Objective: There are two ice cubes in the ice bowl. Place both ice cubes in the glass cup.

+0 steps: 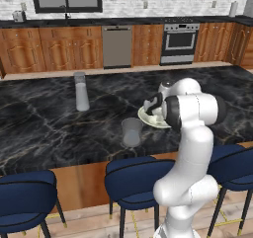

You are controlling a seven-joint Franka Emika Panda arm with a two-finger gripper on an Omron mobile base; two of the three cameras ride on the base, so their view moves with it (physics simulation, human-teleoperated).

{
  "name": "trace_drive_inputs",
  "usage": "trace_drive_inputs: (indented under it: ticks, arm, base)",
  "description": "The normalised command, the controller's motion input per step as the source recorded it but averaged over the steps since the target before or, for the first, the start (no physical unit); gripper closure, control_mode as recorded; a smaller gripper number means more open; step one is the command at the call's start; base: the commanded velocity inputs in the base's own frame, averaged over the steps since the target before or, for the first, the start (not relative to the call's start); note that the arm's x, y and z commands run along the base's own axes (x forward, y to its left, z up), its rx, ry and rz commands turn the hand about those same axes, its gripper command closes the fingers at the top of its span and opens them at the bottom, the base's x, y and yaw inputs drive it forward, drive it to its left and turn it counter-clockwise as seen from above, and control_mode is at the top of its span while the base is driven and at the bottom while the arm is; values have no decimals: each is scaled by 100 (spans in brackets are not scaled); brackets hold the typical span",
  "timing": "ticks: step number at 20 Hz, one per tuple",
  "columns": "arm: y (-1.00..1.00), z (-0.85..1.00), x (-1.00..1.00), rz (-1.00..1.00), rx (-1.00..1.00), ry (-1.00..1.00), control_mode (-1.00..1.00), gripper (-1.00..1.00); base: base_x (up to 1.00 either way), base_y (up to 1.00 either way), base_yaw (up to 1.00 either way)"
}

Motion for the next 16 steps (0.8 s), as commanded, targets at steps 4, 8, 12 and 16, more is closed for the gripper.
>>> trace_drive_inputs:
  ticks: [4, 8, 12, 16]
  arm:
    - [-6, -22, 32, 0, 0, 0, -100, -100]
    - [-1, -26, 32, 0, 0, 0, -100, -100]
    - [-2, -25, 21, 0, 0, 0, -100, -100]
    - [-2, -30, 11, 0, 0, 0, -100, -100]
  base:
    - [0, 0, 0]
    - [0, 0, 0]
    - [0, 0, 0]
    - [0, 0, 0]
